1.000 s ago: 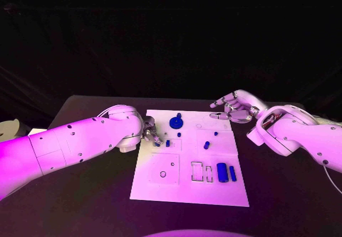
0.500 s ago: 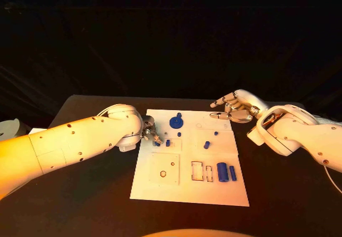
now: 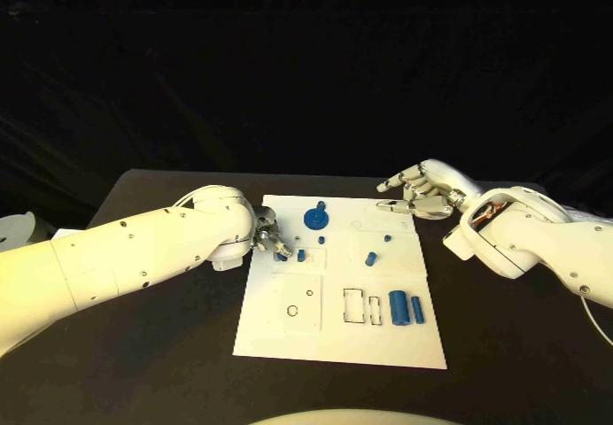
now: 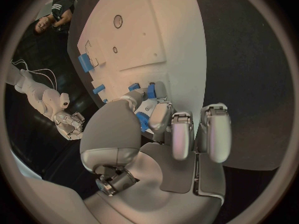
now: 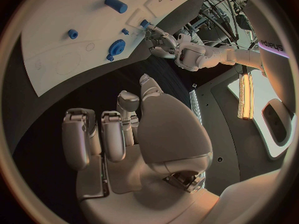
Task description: Assemble the parts on the task board
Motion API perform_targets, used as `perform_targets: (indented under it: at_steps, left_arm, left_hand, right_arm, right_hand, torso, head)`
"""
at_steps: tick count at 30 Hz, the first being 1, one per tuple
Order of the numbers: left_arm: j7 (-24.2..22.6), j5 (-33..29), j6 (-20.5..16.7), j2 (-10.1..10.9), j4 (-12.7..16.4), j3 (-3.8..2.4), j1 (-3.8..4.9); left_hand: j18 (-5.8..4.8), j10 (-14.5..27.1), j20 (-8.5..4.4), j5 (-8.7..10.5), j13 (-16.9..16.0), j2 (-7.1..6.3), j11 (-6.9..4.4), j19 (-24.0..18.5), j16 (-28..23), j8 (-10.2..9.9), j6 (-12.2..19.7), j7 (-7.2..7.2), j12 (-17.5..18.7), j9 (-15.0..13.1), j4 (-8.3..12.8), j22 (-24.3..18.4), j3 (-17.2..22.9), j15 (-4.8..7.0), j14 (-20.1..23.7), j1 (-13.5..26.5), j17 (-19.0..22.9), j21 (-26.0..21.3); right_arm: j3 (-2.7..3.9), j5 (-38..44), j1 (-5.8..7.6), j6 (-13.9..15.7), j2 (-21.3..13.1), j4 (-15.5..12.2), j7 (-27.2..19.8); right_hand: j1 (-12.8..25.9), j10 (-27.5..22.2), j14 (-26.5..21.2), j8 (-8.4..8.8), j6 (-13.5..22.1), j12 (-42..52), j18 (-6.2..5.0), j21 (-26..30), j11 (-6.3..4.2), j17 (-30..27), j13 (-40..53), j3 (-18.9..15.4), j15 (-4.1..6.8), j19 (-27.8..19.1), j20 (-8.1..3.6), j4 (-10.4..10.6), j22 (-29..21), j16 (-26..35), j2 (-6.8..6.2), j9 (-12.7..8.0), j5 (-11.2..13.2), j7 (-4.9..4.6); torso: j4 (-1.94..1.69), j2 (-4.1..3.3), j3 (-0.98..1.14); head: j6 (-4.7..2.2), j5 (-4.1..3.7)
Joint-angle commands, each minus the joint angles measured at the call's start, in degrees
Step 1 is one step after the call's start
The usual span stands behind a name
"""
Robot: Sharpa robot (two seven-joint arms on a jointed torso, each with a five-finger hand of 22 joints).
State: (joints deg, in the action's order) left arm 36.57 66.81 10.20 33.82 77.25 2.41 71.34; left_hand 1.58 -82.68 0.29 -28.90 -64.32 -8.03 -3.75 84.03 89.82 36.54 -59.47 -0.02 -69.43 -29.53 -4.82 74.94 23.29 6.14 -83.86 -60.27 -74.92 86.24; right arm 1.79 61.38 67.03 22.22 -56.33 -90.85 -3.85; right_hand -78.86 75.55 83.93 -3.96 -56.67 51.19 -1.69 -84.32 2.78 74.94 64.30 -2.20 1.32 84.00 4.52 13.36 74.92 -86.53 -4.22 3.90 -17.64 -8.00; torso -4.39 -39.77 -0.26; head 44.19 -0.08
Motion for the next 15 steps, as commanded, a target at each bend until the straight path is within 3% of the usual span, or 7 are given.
perform_targets:
  at_steps: [1, 15]
  left_arm:
    - [0.99, 0.01, 1.92, -0.12, -0.14, 0.34, -0.43]
    - [0.96, 0.01, 1.7, -0.41, -0.35, 0.34, -0.42]
  left_hand:
    - [-0.55, -0.36, -0.29, 0.2, -0.05, -0.03, -0.14, 4.66, 0.18, 0.16, -0.17, -0.28, -0.25, 0.07, -0.22, 11.73, -0.66, 0.24, -6.14, 0.64, -15.08, 0.24]
    - [-0.59, -0.46, -0.36, 0.19, -0.14, 0.04, -0.2, 4.72, 0.18, 0.2, -0.44, -0.35, -0.43, 0.23, -1.26, 11.87, -2.3, 0.31, -6.14, 1.28, -15.08, 0.37]
  right_arm:
    - [0.0, 0.17, -0.03, -0.54, 0.01, -0.11, -0.27]
    - [0.0, 0.16, -0.03, -0.53, -0.04, -0.15, -0.22]
  right_hand:
    - [0.08, -0.26, 4.79, 0.01, -0.36, -0.19, -0.68, 0.27, -0.03, 9.52, -0.04, -0.42, 0.17, 0.95, -0.02, 0.02, 4.66, 0.21, 0.46, 0.05, -0.32, 0.14]
    - [0.18, -0.26, 4.78, 0.02, -0.35, -0.18, -0.69, 0.3, -0.02, 9.5, -0.07, -0.54, 0.16, 0.92, -0.02, 0.09, 4.61, 0.23, 0.45, 0.04, -0.36, 0.14]
  torso:
    - [0.02, 0.0, 0.02]
    - [0.01, 0.02, 0.03]
  head:
    - [0.05, 0.07]
    - [0.0, 0.02]
